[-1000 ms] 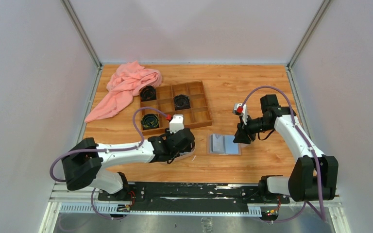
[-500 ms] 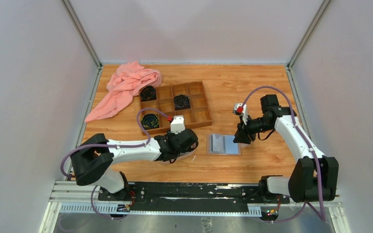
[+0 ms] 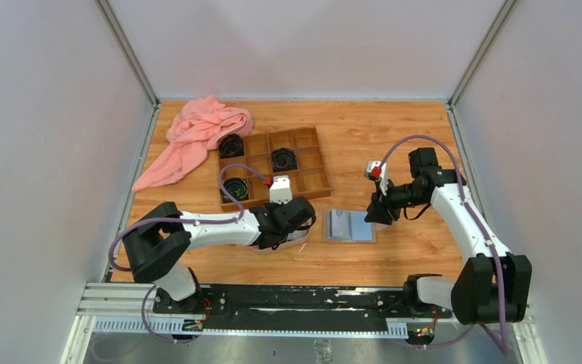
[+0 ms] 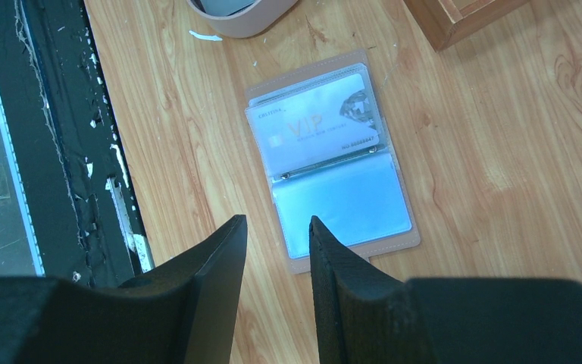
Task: Put the credit cards into the card holder
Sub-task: Pick up the credit card from the storage box.
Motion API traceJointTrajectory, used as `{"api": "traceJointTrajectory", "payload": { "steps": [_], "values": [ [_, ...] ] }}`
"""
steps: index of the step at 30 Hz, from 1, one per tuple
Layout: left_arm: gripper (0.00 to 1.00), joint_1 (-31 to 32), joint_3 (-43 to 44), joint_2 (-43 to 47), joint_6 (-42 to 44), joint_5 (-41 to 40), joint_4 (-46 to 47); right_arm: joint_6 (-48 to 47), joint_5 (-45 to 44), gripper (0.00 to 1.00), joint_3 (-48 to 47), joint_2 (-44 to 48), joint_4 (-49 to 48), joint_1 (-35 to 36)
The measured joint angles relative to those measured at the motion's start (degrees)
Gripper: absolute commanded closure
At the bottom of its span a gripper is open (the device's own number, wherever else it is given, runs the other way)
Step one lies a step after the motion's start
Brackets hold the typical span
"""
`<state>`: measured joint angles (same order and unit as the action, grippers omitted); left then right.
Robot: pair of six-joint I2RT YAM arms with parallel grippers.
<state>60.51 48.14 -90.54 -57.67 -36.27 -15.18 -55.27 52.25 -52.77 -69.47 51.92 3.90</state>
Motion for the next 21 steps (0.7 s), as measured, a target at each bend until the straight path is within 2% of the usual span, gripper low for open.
{"api": "traceJointTrajectory", "payload": {
  "steps": [2, 15, 21],
  "values": [
    [1.0, 0.0, -0.1, 0.3, 0.0, 0.1, 0.3, 0.0, 0.0, 0.6, 0.0, 0.0, 0.0, 0.0],
    [1.0, 0.0, -8.9, 13.9, 1.3, 3.8, 8.2, 0.2, 0.5, 0.6, 0.0, -0.2, 0.0, 0.0],
    [1.0, -0.3, -12.8, 17.8, 0.9, 5.1, 12.0, 1.2, 4.7, 0.62, 0.0, -1.7, 0.0, 1.0]
  ]
}}
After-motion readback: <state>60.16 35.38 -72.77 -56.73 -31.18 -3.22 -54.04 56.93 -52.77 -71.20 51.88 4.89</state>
